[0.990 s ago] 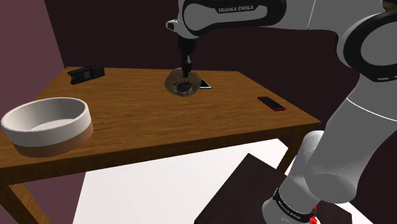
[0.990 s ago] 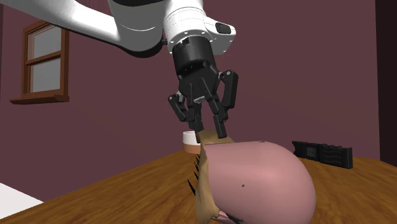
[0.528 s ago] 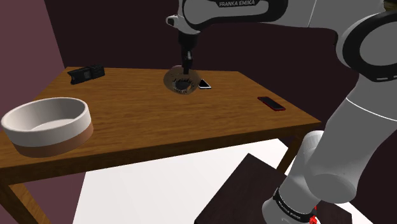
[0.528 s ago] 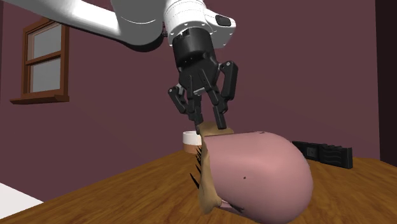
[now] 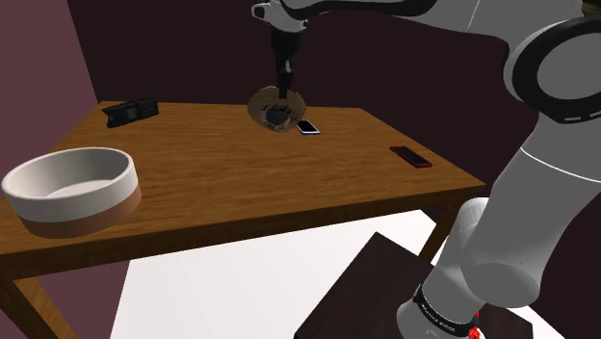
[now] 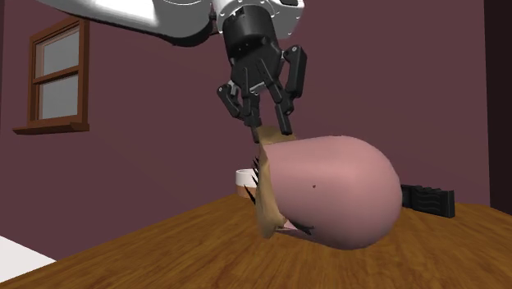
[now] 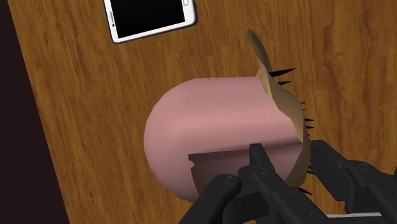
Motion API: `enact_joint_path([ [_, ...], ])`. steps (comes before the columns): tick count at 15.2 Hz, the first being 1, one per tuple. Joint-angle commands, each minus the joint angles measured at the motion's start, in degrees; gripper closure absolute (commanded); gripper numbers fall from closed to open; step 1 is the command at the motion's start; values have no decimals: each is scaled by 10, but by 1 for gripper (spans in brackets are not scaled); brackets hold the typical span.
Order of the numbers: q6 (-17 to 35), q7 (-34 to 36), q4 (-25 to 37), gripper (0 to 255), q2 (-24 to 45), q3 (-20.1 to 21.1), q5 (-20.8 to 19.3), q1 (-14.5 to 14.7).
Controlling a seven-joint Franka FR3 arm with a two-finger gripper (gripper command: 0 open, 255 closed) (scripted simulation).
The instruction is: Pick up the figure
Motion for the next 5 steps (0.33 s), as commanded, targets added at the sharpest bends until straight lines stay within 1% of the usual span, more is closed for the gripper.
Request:
enact_joint_path([
  [1,-17,-4,23,255,5,0,1,0],
  [3,-33,-7,45,255,10,0,2,0],
  [5,-35,-8,47,255,10,0,2,0],
])
